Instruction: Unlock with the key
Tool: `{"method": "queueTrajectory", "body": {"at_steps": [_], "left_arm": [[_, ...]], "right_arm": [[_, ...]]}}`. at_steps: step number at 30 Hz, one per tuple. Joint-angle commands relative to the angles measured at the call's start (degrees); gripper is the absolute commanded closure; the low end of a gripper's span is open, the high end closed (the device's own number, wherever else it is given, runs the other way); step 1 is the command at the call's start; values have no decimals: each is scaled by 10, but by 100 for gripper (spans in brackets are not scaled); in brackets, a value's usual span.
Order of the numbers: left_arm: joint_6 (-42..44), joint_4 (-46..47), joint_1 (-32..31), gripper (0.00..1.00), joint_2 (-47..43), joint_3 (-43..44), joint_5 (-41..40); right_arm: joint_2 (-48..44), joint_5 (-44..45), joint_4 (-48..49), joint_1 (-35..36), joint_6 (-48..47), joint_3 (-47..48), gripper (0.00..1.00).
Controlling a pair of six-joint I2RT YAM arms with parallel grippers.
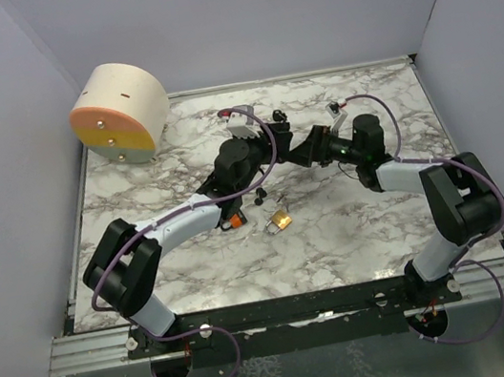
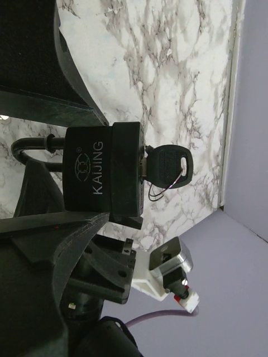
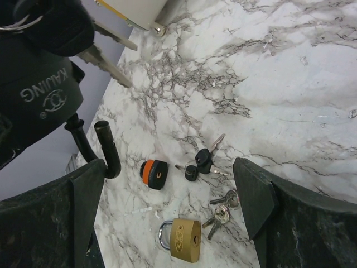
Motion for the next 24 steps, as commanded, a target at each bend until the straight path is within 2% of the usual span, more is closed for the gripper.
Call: {"method": "queueTrajectory", "body": {"at_steps": [1,15,19,24], "left_arm": [[-21,88,1,100,-50,-3,28],[-74,134,5,100,-33,-6,73],[-54,124,8,100,-28,3,53],[8,52,30,100,-16,37,5]], "right_arm": [[18,9,24,1,5,17,2],[47,-14,26,1,9,33,2],[36,-14,25,0,9,28,2],[-29,20,9,-13,4,5,2]]}}
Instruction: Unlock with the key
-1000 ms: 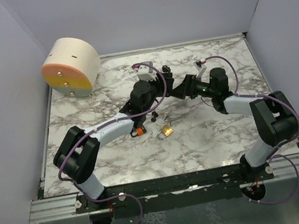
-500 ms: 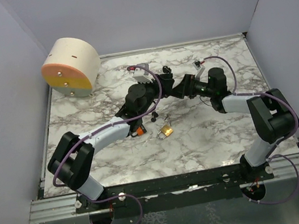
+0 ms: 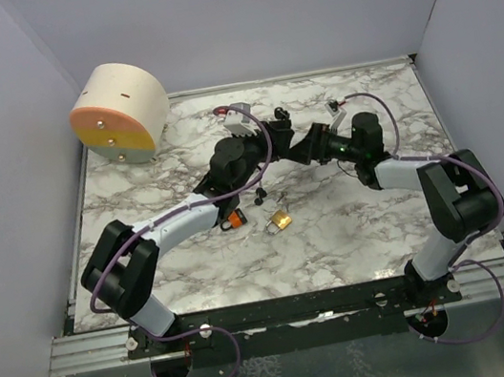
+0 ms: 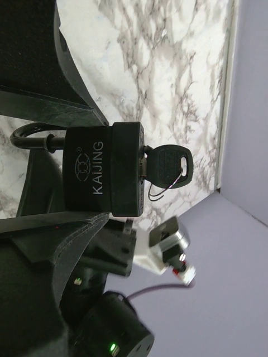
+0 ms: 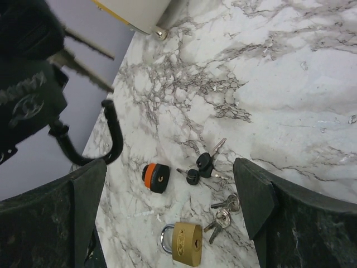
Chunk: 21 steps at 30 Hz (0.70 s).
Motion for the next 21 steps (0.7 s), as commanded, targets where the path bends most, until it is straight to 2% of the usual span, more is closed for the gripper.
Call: {"method": "queueTrajectory", "body": {"at_steps": [1,6,12,16,21], "left_arm": [[53,18,24,100,5,58,-44],[69,-14,68,100,42,96,-42],[151,-167,101,100,138,233,-116],[219,-293,108,100,224,360,-195],[248,-372,120,100,298,452,-235]], "right_arm": [[-69,33,-15,-17,-11,-16,2],[-117,79,-111,-27,-58,1,2],[-153,196,-237,-27,-118,34,0],[-180,216,-256,-27,-138,40,0],[-198,212,-261,-27,-141,41,0]]}}
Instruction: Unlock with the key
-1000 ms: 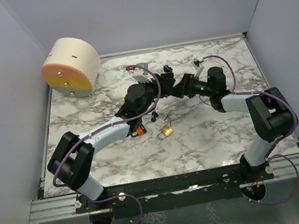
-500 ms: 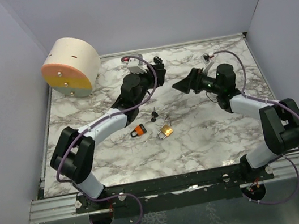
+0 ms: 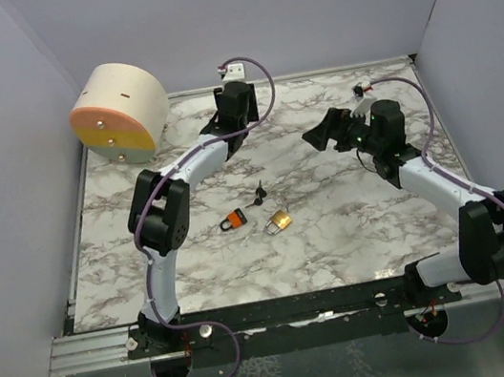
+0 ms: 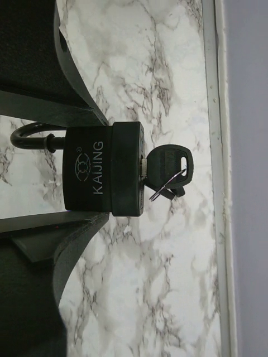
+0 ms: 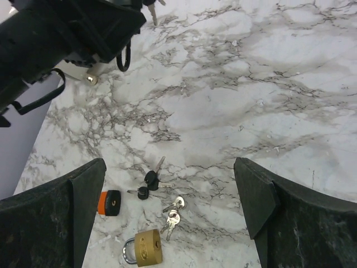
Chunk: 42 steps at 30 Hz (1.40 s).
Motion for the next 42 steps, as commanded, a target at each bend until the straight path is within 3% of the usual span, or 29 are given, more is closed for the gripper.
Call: {"method": "queueTrajectory", "body": {"at_steps": [1,19,36,42], "left_arm": [[48,-77,12,100,37,79,-67],[70,-99,67,100,73,26,-59],[9,-97,84,100,114,25,41],[-14,-105,85,57,108,11,72]], "right_arm": [[-23,26,-22,-1,-24,19,0],[-21,3,-10,-1,-15,16,0],[-19,-2,-9,-1,-15,18,0],[-20,-5,-10,-1,-15,18,0]]}}
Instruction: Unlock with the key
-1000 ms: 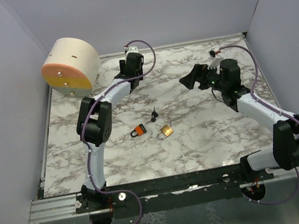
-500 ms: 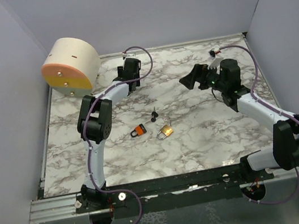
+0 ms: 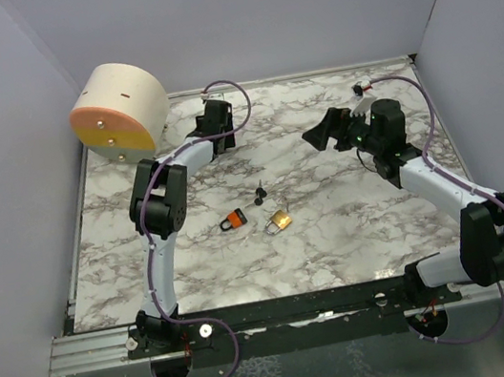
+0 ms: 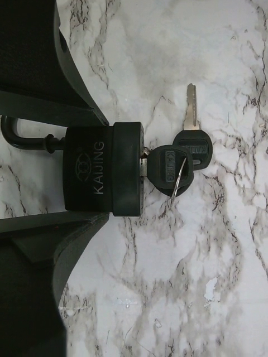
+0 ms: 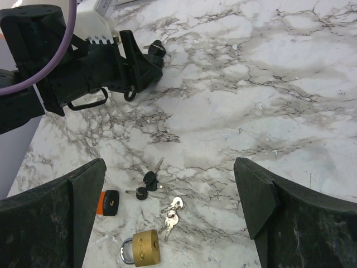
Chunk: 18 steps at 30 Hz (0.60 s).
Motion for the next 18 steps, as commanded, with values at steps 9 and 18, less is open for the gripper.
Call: {"method": "queueTrajectory", "body": {"at_steps": [9,18], "left_arm": [[-44,27,0,1,-46,-41,25],[-54,89,-4,1,-209,-132,24]], "right_arm": [[-8,-20,2,-1,-1,13,1],[53,-81,-13,-1,-16,38,1]]}}
